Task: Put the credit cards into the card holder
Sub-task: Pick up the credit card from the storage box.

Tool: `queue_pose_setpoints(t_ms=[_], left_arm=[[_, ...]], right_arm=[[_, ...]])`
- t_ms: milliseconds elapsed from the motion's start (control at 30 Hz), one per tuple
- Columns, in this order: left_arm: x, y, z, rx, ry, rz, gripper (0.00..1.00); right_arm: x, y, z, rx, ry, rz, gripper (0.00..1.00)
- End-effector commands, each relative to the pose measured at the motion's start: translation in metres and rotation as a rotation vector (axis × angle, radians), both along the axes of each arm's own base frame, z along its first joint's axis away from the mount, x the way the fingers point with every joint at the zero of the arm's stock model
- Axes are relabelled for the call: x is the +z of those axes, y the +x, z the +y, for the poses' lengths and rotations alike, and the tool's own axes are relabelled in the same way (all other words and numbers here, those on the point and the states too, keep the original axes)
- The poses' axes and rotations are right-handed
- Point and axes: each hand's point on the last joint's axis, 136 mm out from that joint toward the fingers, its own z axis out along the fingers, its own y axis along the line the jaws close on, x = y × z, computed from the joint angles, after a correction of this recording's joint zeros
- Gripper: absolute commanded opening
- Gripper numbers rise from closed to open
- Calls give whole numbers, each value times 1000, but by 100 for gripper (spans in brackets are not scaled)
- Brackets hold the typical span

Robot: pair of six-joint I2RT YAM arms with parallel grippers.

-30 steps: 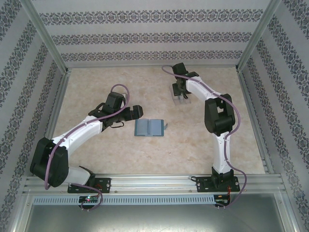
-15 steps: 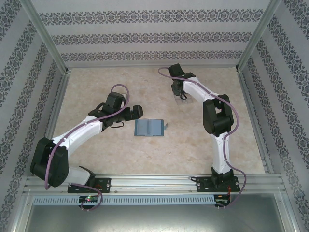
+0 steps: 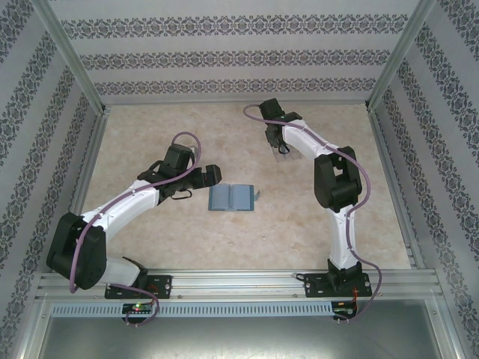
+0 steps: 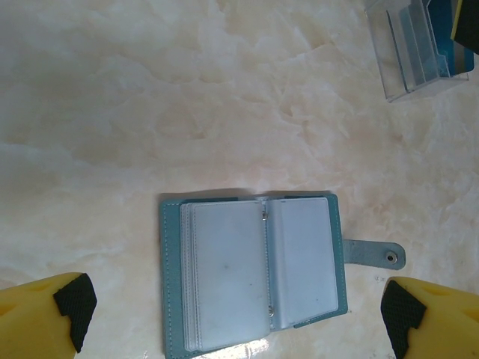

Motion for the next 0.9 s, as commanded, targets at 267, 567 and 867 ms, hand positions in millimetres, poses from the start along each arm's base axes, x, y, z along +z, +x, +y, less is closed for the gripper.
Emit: queue_pose_setpoints(t_ms=[267, 567, 867], left_arm=[[4, -2, -8, -27, -18, -23, 99], [4, -4, -7, -26, -22, -21, 99], [14, -4, -5, -25, -14, -31, 99]], right_arm=[[24, -2, -1, 11, -26, -37, 11], [32, -3, 4, 23, -10, -48, 2], [67, -24, 18, 43, 106, -89, 0]])
